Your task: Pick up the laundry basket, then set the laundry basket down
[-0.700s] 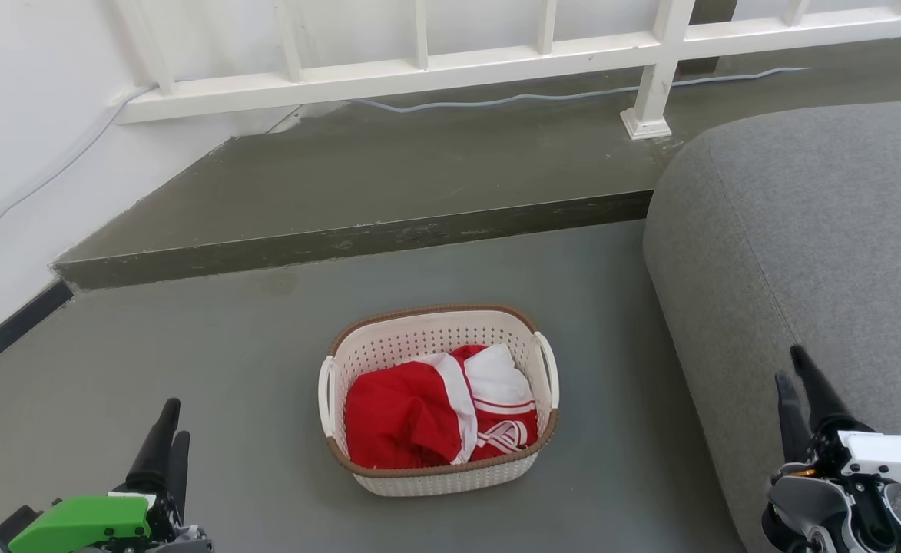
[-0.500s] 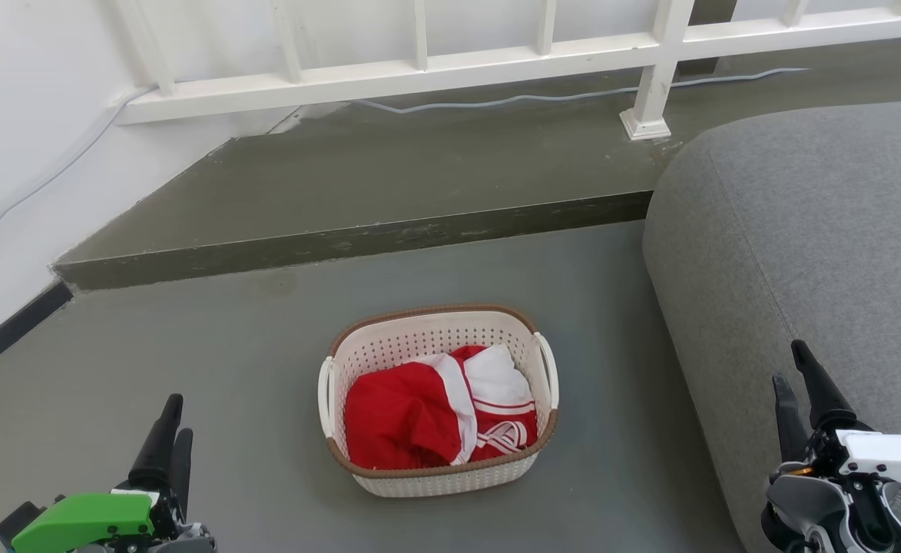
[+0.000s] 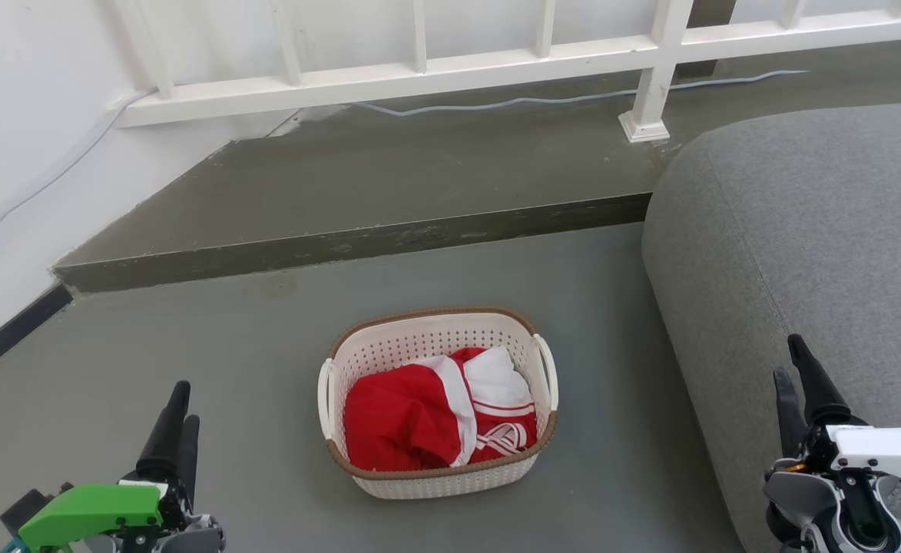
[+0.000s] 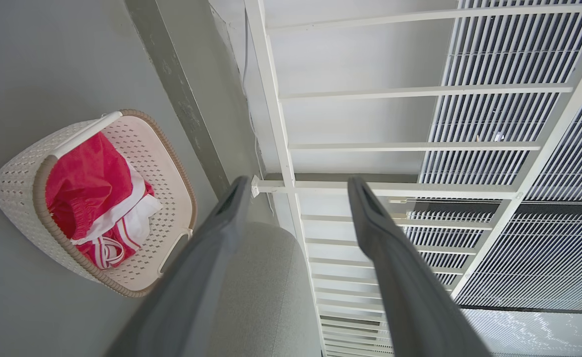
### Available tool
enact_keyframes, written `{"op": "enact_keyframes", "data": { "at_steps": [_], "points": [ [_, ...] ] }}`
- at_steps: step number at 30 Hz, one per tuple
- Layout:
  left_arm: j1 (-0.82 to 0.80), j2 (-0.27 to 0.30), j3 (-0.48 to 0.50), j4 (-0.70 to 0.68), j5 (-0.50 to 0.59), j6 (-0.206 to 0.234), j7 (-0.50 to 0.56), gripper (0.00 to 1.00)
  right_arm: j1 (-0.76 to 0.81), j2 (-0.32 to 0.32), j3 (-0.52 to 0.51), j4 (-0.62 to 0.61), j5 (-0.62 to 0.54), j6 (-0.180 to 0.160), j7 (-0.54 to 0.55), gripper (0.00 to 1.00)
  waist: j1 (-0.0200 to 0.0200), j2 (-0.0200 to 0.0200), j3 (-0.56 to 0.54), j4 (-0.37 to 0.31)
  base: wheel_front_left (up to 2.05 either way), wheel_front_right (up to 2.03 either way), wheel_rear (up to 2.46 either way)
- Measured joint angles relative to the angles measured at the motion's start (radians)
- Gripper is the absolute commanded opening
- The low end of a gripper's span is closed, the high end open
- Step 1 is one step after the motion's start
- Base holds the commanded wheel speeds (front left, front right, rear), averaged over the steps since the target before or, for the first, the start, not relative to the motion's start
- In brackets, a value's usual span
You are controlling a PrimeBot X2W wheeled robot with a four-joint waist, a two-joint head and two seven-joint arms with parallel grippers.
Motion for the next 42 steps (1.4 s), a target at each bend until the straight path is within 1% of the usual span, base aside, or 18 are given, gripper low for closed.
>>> {"op": "enact_keyframes", "data": {
  "at_steps": [6, 9, 14, 16, 19, 20, 21, 27, 31, 33, 37, 39, 41, 42],
  "points": [
    [-0.001, 0.003, -0.012, -0.026, 0.019, 0.0, -0.021, 1.0, -0.001, -0.021, 0.022, -0.008, -0.065, 0.0, -0.022, 1.0, 0.0, 0.0, -0.002, 0.0, 0.0, 0.0, 0.0],
    [-0.002, 0.009, -0.019, -0.039, 0.057, 0.0, -0.037, 1.0, -0.002, -0.032, 0.037, -0.013, -0.105, 0.0, -0.033, 1.0, 0.0, 0.0, -0.004, 0.001, 0.0, 0.0, 0.0],
    [-0.003, 0.022, -0.042, -0.061, 0.082, 0.0, -0.059, 1.0, -0.006, -0.052, 0.06, -0.023, -0.185, 0.0, -0.054, 1.0, 0.0, 0.0, -0.006, 0.001, 0.0, 0.0, 0.0],
    [-0.004, 0.028, -0.051, -0.068, 0.109, 0.0, -0.065, 1.0, -0.007, -0.059, 0.07, -0.03, -0.217, -0.002, -0.062, 1.0, 0.0, 0.0, -0.006, 0.001, 0.0, 0.0, 0.0],
    [-0.005, 0.044, -0.067, -0.079, 0.138, 0.0, -0.081, 1.0, -0.01, -0.07, 0.087, -0.039, -0.268, -0.01, -0.071, 1.0, 0.0, 0.0, -0.006, 0.002, 0.0, 0.0, 0.0],
    [-0.006, 0.051, -0.077, -0.085, 0.154, 0.0, -0.081, 1.0, -0.012, -0.075, 0.094, -0.042, -0.286, -0.01, -0.072, 1.0, 0.0, 0.0, -0.006, 0.002, 0.0, 0.0, 0.0],
    [-0.01, 0.063, -0.087, -0.093, 0.192, 0.0, -0.091, 1.0, -0.018, -0.085, 0.109, -0.048, -0.326, -0.019, -0.081, 1.0, 0.0, 0.0, -0.006, 0.002, 0.0, 0.0, 0.0],
    [-0.026, 0.104, -0.125, -0.106, 0.302, 0.0, -0.116, 1.0, -0.028, -0.11, 0.143, -0.062, -0.432, -0.038, -0.097, 1.0, 0.0, 0.0, -0.006, 0.002, 0.0, 0.0, 0.0],
    [-0.032, 0.109, -0.155, -0.123, 0.355, 0.0, -0.131, 1.0, -0.029, -0.123, 0.165, -0.071, -0.499, -0.053, -0.107, 1.0, 0.0, 0.0, -0.005, 0.002, 0.0, 0.0, 0.0],
    [-0.032, 0.12, -0.167, -0.125, 0.394, 0.0, -0.141, 1.0, -0.031, -0.127, 0.178, -0.076, -0.528, -0.055, -0.117, 1.0, 0.0, 0.0, -0.004, 0.003, 0.0, 0.0, 0.0],
    [-0.041, 0.137, -0.181, -0.132, 0.461, 0.0, -0.155, 1.0, -0.038, -0.137, 0.202, -0.084, -0.589, -0.072, -0.129, 1.0, 0.0, 0.0, -0.003, 0.004, 0.0, 0.0, 0.0],
    [-0.045, 0.143, -0.191, -0.135, 0.502, 0.005, -0.162, 1.0, -0.039, -0.141, 0.214, -0.088, -0.622, -0.073, -0.136, 1.0, 0.0, 0.0, -0.002, 0.005, 0.0, 0.0, 0.0],
    [-0.046, 0.151, -0.203, -0.137, 0.537, 0.015, -0.169, 1.0, -0.039, -0.143, 0.224, -0.094, -0.65, -0.089, -0.141, 1.0, 0.0, 0.0, -0.002, 0.005, 0.0, 0.0, 0.0],
    [-0.046, 0.157, -0.208, -0.139, 0.56, 0.021, -0.173, 1.0, -0.04, -0.145, 0.229, -0.096, -0.664, -0.091, -0.142, 1.0, 0.0, 0.0, -0.002, 0.005, 0.0, 0.0, 0.0]
  ]
}}
